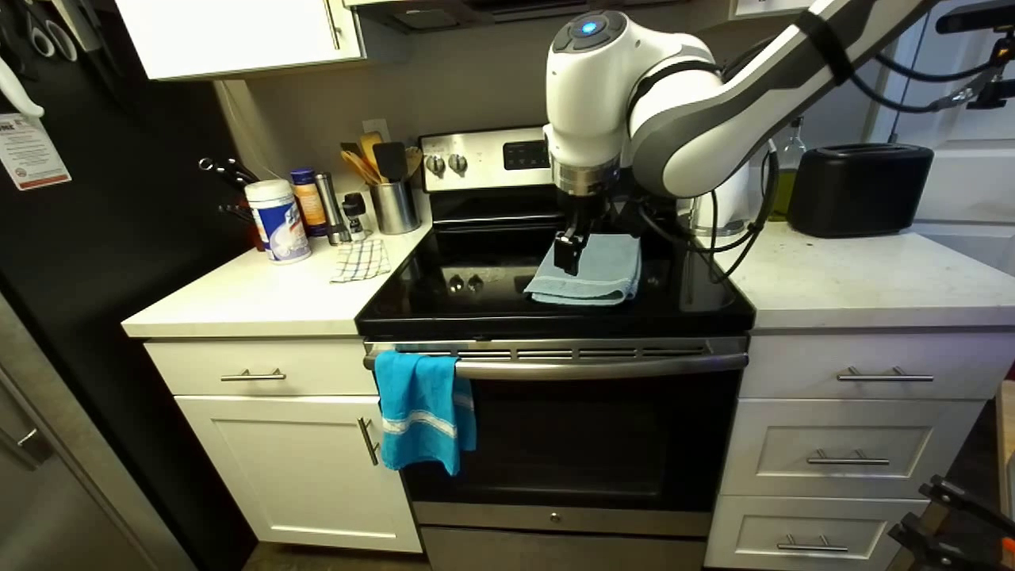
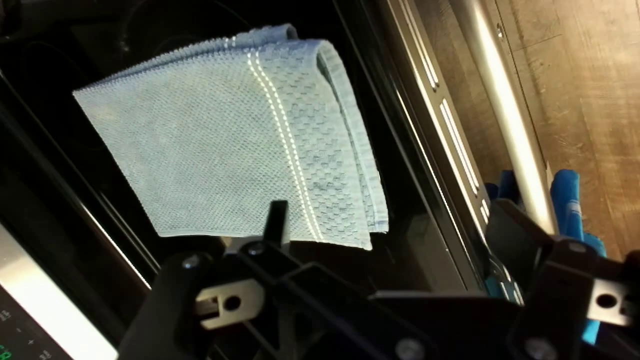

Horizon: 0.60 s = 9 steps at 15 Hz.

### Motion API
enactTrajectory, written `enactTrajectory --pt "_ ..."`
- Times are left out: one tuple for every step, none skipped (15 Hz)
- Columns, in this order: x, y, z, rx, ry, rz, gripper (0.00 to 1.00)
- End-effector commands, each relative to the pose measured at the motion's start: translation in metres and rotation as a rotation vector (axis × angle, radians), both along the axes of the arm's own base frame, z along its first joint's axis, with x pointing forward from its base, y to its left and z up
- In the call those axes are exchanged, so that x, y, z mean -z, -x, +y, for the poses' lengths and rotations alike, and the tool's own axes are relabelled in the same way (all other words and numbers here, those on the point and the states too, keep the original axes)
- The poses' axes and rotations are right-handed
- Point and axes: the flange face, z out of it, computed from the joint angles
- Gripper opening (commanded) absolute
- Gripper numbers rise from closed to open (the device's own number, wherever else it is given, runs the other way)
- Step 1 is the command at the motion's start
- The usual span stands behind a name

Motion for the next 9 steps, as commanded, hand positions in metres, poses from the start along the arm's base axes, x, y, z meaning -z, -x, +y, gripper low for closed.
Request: enactTrajectory --pt "0.021 -0.034 0.002 0.056 0.004 0.013 1.00" --pt "0.028 -0.042 0.002 0.065 0.006 0.014 1.00" --pt "0.034 -0.049 0.001 0.074 0.009 0.015 1.00" --pt "0.041 -0.054 -0.001 0.084 0.018 0.021 1.00" --pt "0.049 -0.060 -0.002 0.091 0.027 0.028 1.00" --pt "0.055 -0.062 -0.004 0.101 0.040 0.036 1.00" --pt "0.062 -0.065 -0.005 0.108 0.053 0.048 1.00" --pt "0.068 -0.064 -0.008 0.117 0.067 0.064 1.00" --pt "0.074 -0.065 -0.010 0.124 0.077 0.077 1.00"
